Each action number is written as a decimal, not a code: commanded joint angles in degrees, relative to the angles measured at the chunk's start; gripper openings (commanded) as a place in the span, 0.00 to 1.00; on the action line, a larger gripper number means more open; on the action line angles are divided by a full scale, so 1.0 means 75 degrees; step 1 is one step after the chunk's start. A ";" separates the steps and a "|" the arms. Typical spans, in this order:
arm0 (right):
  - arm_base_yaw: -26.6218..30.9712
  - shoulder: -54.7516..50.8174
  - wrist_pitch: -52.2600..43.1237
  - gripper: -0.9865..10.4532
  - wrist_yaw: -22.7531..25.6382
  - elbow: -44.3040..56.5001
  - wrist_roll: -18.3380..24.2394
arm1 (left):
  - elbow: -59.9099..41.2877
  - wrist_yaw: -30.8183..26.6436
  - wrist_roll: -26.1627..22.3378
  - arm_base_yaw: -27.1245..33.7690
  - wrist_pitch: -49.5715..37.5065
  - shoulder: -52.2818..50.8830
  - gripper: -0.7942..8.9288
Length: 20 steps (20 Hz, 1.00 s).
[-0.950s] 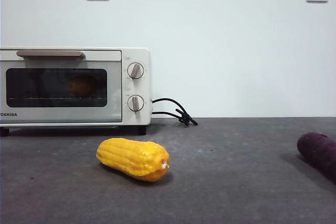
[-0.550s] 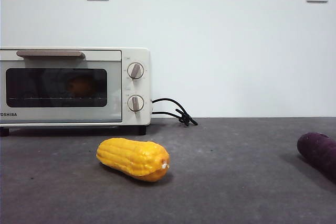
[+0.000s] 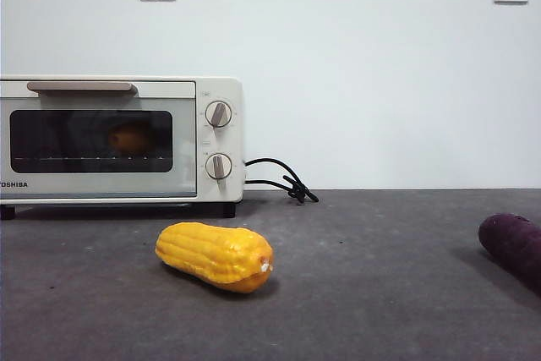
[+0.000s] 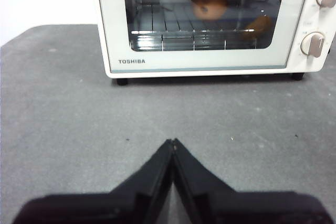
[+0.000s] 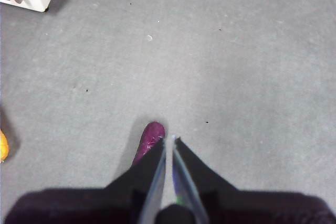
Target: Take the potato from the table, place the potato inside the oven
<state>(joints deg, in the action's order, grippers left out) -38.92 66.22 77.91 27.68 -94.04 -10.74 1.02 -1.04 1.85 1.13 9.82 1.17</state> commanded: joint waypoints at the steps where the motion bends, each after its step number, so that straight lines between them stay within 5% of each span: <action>1: -0.0003 0.0009 0.0184 0.11 0.0032 0.0073 -0.0079 | -0.0079 -0.0006 0.0076 0.0026 -0.0061 0.0050 0.08; 7: 0.0041 -0.0003 0.0184 0.11 0.0067 0.0073 -0.0044 | -0.0079 -0.0006 0.0076 0.0026 -0.0061 0.0184 0.08; 10: 0.0431 -0.0385 0.0184 0.11 0.0344 0.0073 0.0935 | -0.0079 -0.0009 0.0076 0.0026 -0.0061 0.0265 0.08; 16: 0.2291 -0.1437 -0.0341 0.11 0.0184 0.0178 0.0793 | -0.0079 -0.0006 0.0079 0.0026 -0.0061 0.0309 0.08; 17: 0.2736 -0.1766 -0.1478 0.11 -0.0373 0.0495 0.1093 | -0.0079 -0.0006 0.0076 0.0026 -0.0061 0.0309 0.08; 20: 0.3812 -0.2789 -0.4823 0.11 -0.3640 0.2247 0.2157 | -0.0079 -0.0006 0.0076 0.0026 -0.0061 0.0312 0.08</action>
<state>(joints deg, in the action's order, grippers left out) -10.52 45.41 45.43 5.13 -79.18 1.98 1.02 -1.06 2.04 1.13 9.80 3.46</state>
